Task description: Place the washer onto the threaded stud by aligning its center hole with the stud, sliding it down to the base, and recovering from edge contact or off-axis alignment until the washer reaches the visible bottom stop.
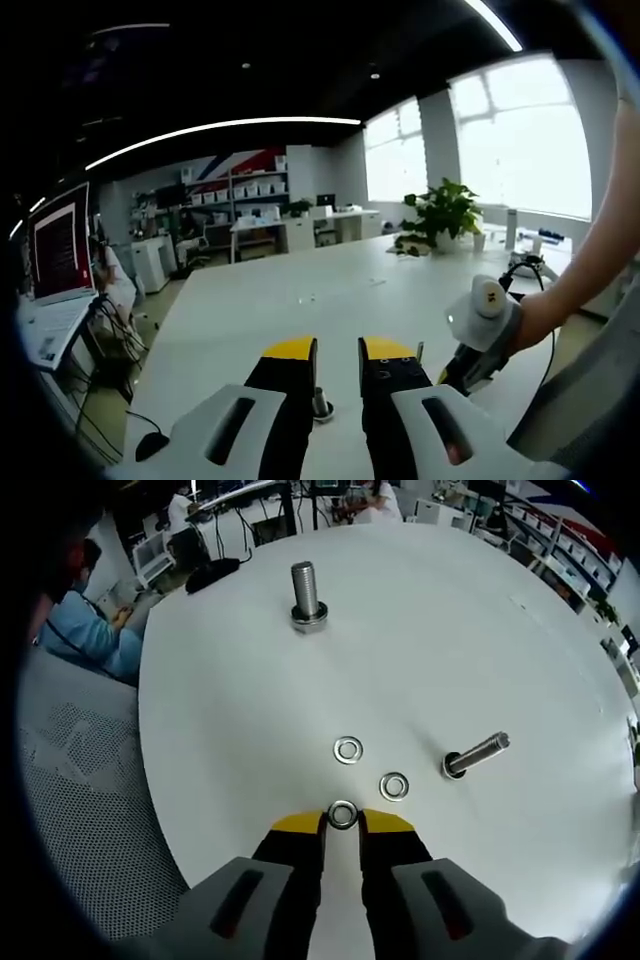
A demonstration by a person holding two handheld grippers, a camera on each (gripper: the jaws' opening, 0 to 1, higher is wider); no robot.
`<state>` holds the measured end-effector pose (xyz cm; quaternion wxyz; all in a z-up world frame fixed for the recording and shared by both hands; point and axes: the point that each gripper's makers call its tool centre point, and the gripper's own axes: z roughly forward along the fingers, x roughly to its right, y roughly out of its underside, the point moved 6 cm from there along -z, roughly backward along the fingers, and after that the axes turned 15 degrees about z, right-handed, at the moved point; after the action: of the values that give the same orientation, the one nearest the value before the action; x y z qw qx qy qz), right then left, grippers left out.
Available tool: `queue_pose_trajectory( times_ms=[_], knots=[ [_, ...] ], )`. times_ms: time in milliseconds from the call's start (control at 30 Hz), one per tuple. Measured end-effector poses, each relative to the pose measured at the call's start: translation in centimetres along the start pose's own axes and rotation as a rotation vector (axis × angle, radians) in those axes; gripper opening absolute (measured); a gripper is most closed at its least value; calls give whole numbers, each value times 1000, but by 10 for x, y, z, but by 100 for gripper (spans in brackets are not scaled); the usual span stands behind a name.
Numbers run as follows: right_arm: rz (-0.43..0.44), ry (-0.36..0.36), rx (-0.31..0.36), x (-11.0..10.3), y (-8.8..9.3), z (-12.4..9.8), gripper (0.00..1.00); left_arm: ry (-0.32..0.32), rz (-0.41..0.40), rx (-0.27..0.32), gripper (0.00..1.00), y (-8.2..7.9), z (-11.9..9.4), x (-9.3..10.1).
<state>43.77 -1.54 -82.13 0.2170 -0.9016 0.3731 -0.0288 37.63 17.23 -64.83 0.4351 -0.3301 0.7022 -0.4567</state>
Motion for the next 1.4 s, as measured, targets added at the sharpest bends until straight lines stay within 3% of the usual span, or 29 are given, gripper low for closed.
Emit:
queue_pose_trajectory(
  times_ms=[100,233,633,700,1400],
  knots=[
    [-20,12,1,-1,1,0,14,1,6,0,14,0,0,0],
    [34,10,29,2,3,-1,14,3,5,-3,14,0,0,1],
    [2,32,41,2,-2,-8,14,10,-1,6,15,0,1,1],
    [2,39,44,5,-3,-11,14,12,-28,33,16,-4,0,1],
    [4,106,108,33,-25,-54,14,8,-27,44,17,-6,1,1]
  ],
)
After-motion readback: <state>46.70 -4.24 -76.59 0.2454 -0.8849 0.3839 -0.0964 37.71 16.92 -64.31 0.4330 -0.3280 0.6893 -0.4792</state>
